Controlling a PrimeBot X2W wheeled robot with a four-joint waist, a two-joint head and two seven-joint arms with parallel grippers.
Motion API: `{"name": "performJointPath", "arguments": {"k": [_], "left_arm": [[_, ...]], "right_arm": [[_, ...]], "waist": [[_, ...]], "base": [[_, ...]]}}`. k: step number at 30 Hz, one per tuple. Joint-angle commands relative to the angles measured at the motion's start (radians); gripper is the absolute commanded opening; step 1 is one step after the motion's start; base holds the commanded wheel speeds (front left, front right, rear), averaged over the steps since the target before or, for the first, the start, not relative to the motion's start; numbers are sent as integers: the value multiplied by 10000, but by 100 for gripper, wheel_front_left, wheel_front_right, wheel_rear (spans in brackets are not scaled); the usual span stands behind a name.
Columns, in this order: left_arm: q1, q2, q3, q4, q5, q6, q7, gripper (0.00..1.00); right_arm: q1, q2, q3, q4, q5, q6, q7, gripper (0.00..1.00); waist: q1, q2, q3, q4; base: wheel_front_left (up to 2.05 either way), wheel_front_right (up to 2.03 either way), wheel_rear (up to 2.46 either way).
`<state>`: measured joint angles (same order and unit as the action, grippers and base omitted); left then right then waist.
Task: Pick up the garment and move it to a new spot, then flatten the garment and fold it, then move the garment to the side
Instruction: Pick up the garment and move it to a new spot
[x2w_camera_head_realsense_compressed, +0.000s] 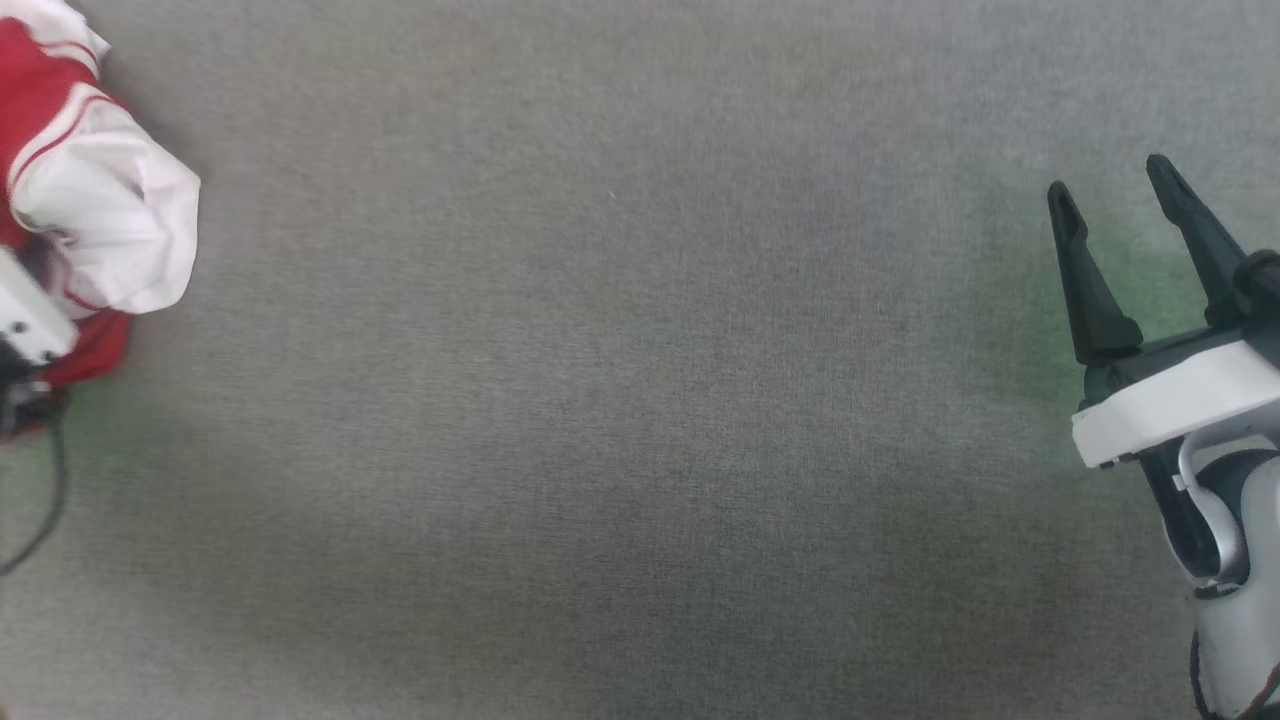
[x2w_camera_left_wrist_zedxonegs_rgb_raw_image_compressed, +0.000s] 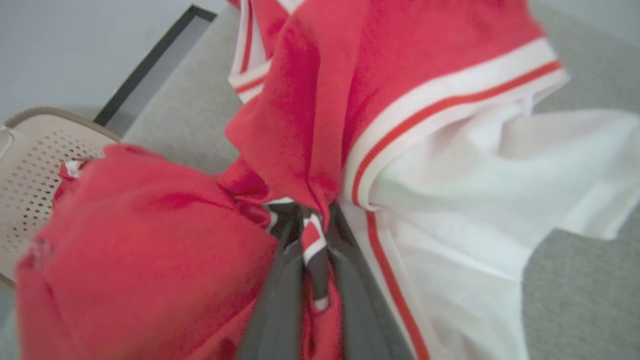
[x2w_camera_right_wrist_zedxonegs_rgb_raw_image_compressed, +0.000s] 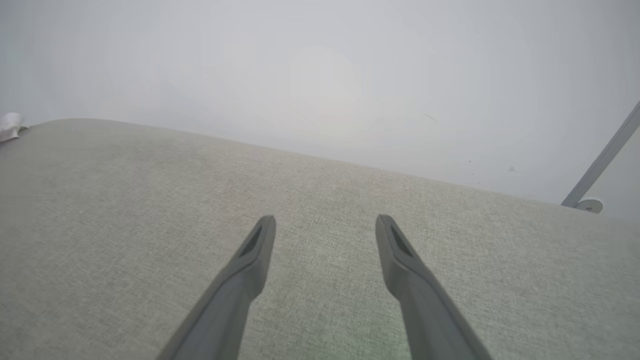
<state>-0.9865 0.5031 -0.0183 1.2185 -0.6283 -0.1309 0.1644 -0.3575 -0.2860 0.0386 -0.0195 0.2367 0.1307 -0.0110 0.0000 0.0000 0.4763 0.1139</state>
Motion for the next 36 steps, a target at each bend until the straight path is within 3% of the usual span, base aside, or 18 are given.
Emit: {"name": "performJointPath", "arguments": {"k": [1,14,24,36], "left_arm": [[45,276,-72,-72,72,41,-198,0],[-430,1799,-1338,-2859,30,17,-1098,0],[-295,2777,-1757,-5767,65,159,-89,0],[1060,3102,-1886,-10086,-285,1181,1932,0]], "right_arm": [[37,51,-16,110,71,3,-137,100],[413,243,-98,935,258,3,-712,100],[455,327,-275,1054,302,1,-869,100],[435,211,-782,1137,222,1,-931,100]], "waist": [[0,0,-324,66],[0,0,-2074,162],[0,0,-2818,6],[0,0,-3370,-988]], "base": [[0,0,0],[0,0,0],[0,0,0],[0,0,0]]}}
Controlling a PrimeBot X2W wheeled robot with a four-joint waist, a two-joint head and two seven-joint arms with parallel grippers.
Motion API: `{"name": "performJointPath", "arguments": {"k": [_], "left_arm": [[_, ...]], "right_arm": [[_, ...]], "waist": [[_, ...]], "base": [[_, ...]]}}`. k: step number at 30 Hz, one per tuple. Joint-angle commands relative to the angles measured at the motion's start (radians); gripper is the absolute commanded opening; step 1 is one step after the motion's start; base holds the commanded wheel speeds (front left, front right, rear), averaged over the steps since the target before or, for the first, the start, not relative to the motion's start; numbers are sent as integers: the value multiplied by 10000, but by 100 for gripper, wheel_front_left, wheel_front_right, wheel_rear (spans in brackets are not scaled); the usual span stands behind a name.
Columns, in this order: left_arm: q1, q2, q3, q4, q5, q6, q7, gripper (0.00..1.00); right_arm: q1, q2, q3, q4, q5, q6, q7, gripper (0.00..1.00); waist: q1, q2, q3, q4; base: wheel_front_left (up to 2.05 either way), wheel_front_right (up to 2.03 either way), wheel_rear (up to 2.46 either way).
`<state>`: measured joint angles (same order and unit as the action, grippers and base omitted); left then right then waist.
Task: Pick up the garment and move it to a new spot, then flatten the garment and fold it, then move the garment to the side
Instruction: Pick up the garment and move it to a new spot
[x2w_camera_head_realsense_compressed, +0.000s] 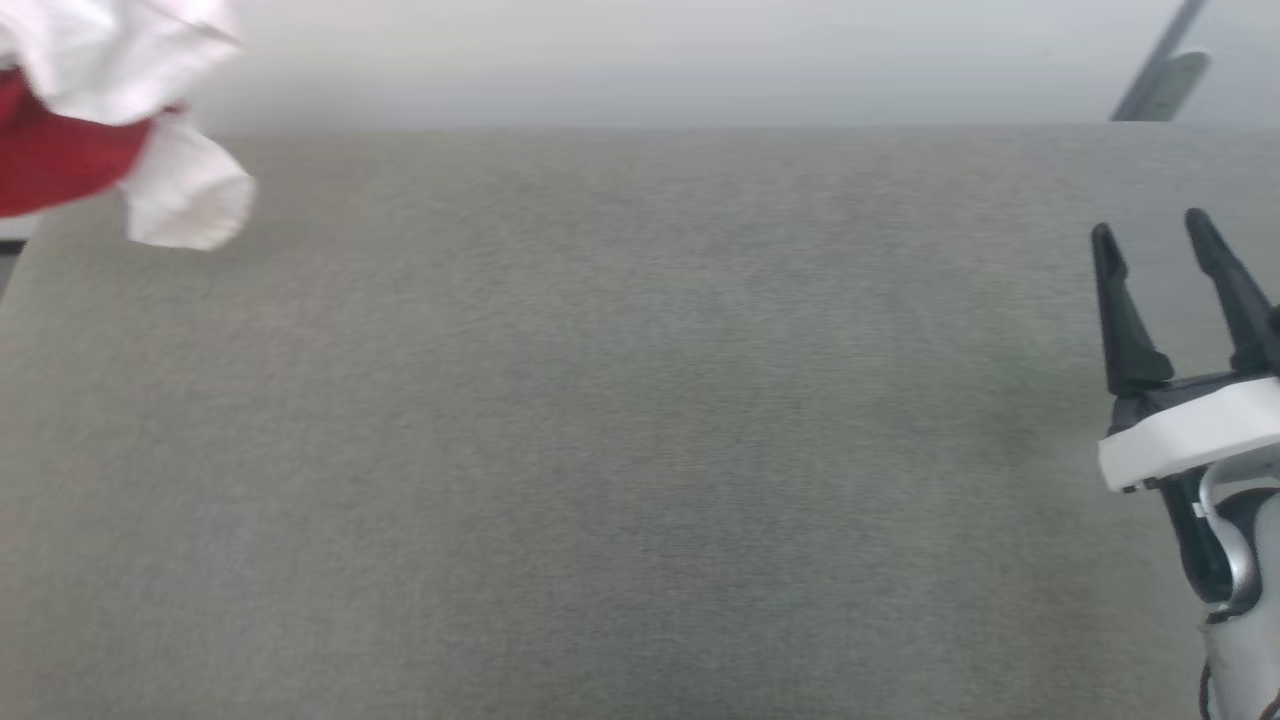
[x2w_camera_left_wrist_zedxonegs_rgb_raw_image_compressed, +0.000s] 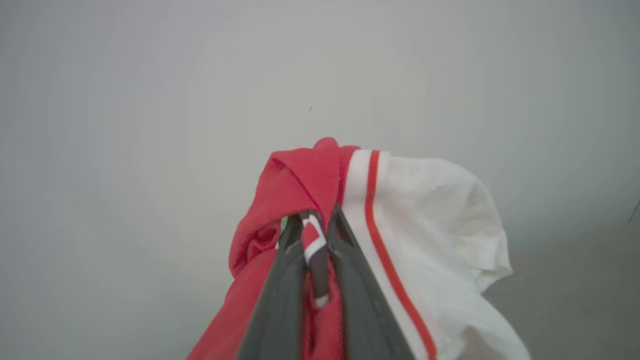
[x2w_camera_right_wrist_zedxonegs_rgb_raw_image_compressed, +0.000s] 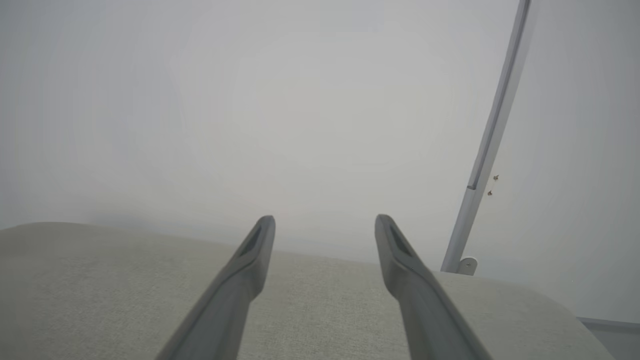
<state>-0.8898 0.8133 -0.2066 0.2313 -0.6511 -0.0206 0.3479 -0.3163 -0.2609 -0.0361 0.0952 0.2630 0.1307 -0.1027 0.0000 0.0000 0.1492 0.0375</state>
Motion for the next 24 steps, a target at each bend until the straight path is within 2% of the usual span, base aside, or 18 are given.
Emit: {"name": "performJointPath", "arguments": {"k": [1,10,15,24], "left_arm": [[208,-23,-58,-579,-80,186,294,0],[756,-308,-720,-3093,-144,841,1758,0],[1002,-711,-1393,-4149,-91,1102,2431,0],[1870,-1992,-3064,-4312,-131,1347,3098,0]], "right_arm": [[28,-45,-101,-5,-54,3,-16,100],[106,22,-619,-1,-100,3,-95,100],[179,153,-871,58,-146,3,-216,100],[193,552,-964,319,-196,3,-539,100]], "waist": [[0,0,-123,-339],[0,0,-59,-1210],[0,0,139,-1645],[0,0,545,-2080]], "base": [[0,0,0],[0,0,0],[0,0,0],[0,0,0]]}}
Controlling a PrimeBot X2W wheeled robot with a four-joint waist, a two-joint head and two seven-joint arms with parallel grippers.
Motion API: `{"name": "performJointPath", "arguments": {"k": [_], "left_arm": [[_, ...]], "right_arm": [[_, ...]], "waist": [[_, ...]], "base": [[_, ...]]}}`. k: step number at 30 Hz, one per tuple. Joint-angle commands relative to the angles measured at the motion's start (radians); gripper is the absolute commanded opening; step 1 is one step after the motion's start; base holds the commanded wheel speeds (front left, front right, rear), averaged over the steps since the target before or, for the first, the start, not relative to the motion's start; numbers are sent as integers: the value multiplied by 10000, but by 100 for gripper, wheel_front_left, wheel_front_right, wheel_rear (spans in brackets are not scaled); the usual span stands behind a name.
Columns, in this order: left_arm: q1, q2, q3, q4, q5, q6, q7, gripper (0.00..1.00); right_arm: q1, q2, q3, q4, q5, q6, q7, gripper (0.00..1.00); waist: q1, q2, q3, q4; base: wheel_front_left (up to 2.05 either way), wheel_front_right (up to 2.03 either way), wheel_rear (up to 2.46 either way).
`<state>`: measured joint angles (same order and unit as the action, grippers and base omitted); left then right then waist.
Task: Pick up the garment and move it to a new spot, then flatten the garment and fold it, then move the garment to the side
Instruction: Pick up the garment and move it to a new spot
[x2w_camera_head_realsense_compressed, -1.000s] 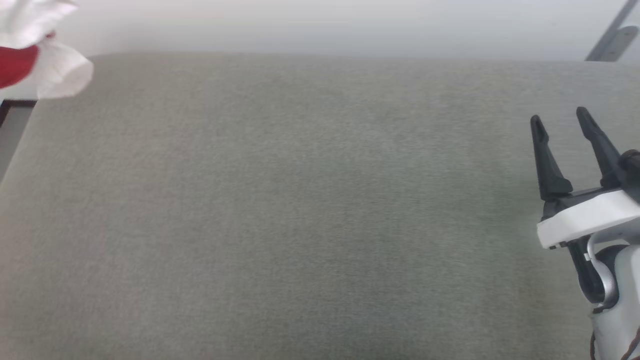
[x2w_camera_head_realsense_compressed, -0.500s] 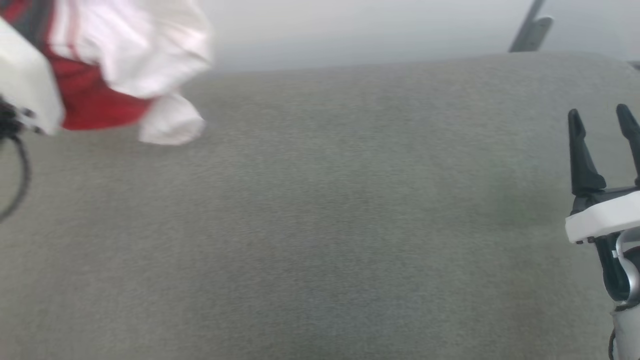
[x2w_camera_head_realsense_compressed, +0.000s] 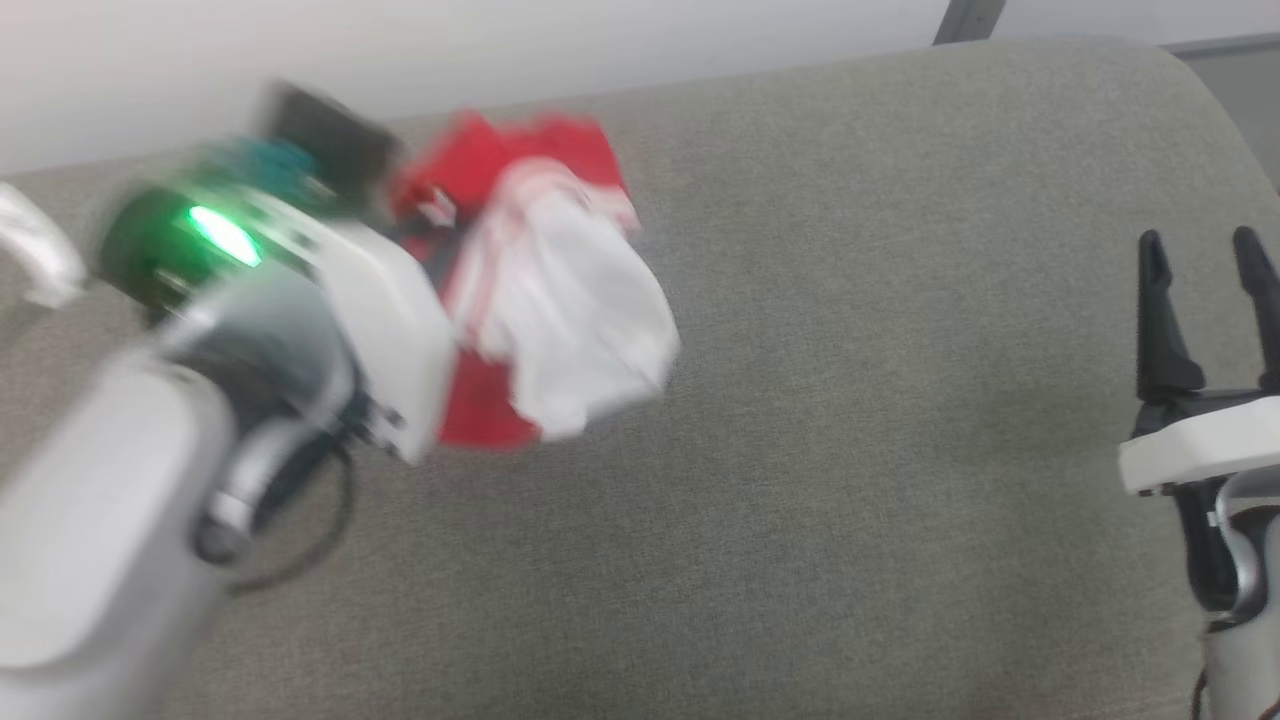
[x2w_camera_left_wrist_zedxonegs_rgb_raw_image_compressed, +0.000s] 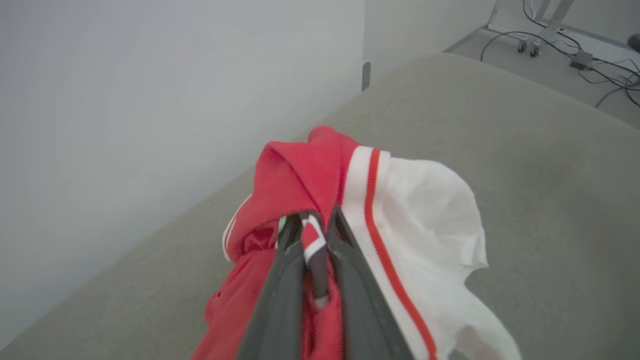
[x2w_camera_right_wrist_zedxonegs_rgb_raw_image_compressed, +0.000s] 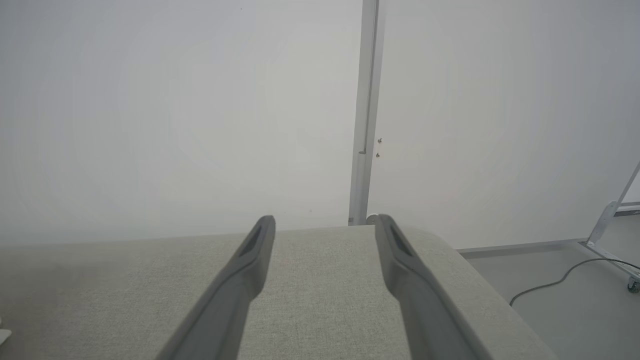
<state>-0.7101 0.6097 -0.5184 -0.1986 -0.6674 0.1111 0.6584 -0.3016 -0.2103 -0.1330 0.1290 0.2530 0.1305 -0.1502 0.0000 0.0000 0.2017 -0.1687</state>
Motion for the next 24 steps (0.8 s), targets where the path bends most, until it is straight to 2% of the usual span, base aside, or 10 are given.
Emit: {"name": "performJointPath", "arguments": {"k": [1,7,14,20,24], "left_arm": [[187,-86,-86,55,34,62,-9,0],[958,-554,-941,835,15,-52,25,0],[1618,-1077,-1451,2511,-110,-276,-506,0],[1875,-1563,-1781,4234,-166,-562,-989,0],[1786,-1791,-2007,5220,-166,-909,-1203,0]], "right_arm": [[49,91,48,30,-100,5,-85,100],[-89,346,217,366,-82,5,-297,100],[-342,472,617,811,-2,5,-482,100],[-596,507,960,1161,87,5,-631,100],[-770,462,1178,1344,138,5,-703,100]], "waist": [[0,0,36,-37],[0,0,98,-141],[0,0,112,-259],[0,0,127,-388],[0,0,129,-414]], "base": [[0,0,0],[0,0,0],[0,0,0],[0,0,0],[0,0,0]]}}
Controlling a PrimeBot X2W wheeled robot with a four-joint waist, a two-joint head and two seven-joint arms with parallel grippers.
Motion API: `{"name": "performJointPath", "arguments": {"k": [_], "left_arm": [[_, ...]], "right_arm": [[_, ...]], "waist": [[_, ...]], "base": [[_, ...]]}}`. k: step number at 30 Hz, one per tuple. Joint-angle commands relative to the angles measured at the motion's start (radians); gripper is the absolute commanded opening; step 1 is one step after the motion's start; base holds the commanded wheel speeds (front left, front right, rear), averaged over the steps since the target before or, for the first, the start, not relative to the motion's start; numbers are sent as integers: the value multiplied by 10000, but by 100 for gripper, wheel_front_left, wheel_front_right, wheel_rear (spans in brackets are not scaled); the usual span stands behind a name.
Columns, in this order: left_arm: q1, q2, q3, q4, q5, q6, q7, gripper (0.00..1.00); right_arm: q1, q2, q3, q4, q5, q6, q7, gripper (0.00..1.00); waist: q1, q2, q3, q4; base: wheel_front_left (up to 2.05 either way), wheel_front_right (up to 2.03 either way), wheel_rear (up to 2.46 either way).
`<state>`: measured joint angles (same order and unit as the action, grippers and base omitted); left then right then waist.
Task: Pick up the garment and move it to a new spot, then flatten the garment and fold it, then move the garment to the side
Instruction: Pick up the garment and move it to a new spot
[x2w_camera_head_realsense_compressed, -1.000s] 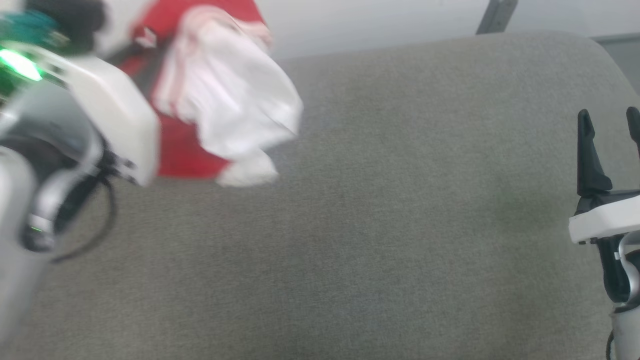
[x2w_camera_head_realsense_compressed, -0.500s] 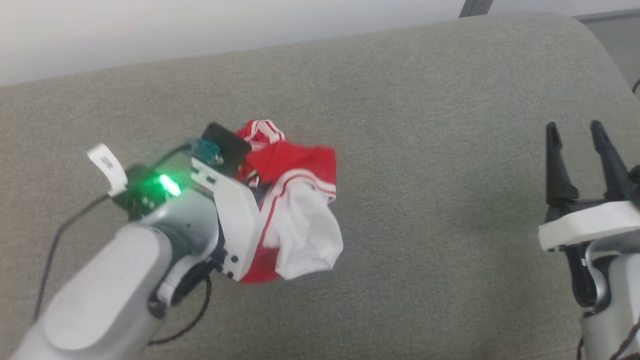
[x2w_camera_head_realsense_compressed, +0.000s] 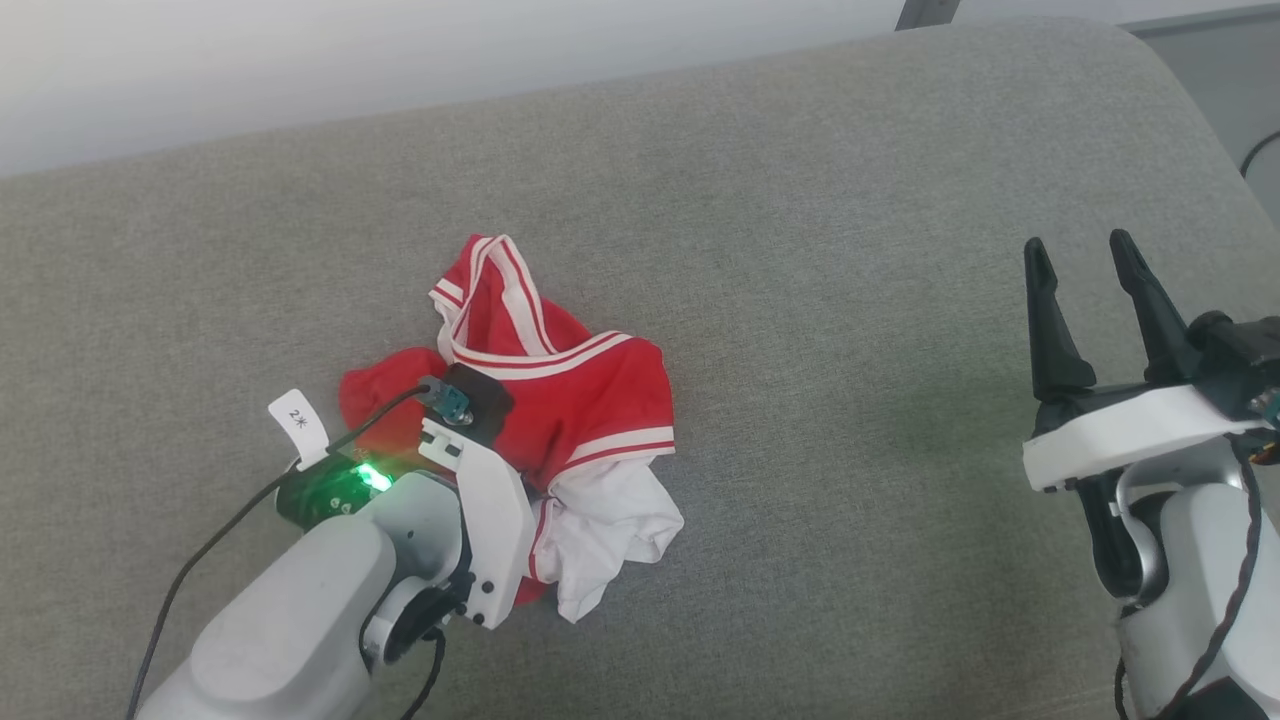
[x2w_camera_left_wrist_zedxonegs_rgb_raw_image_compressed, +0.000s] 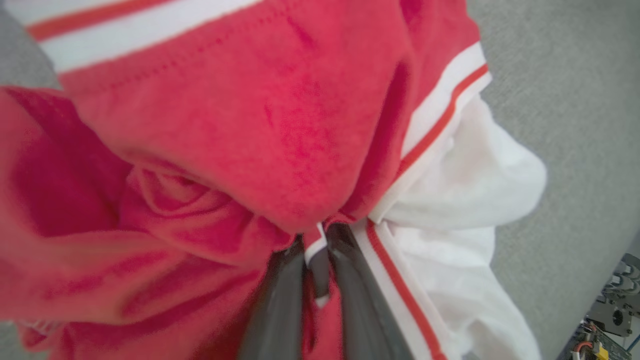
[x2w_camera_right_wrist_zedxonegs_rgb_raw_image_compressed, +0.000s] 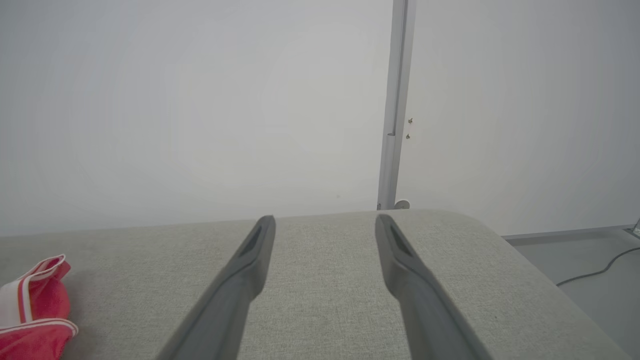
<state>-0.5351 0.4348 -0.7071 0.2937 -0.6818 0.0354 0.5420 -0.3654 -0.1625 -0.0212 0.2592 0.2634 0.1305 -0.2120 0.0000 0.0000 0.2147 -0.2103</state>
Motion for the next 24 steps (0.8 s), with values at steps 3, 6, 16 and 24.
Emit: {"name": "performJointPath", "arguments": {"k": [3,6,16,24], "left_arm": [[-49,-181,-151,650,-77,-326,-191,0],[-338,-270,-48,910,-174,-531,-439,96],[-358,4,546,506,-417,-954,-1700,100],[574,691,1709,12,-674,-411,-3552,100]], "right_arm": [[-187,-53,104,147,66,5,-108,100],[-217,-123,129,249,86,5,-162,100],[202,-342,182,529,105,5,-167,100],[676,-552,293,526,127,5,-6,100]], "waist": [[0,0,-20,25],[0,0,-90,124],[0,0,-1015,655],[0,0,-1903,1116]], "base": [[0,0,0],[0,0,0],[0,0,0],[0,0,0]]}}
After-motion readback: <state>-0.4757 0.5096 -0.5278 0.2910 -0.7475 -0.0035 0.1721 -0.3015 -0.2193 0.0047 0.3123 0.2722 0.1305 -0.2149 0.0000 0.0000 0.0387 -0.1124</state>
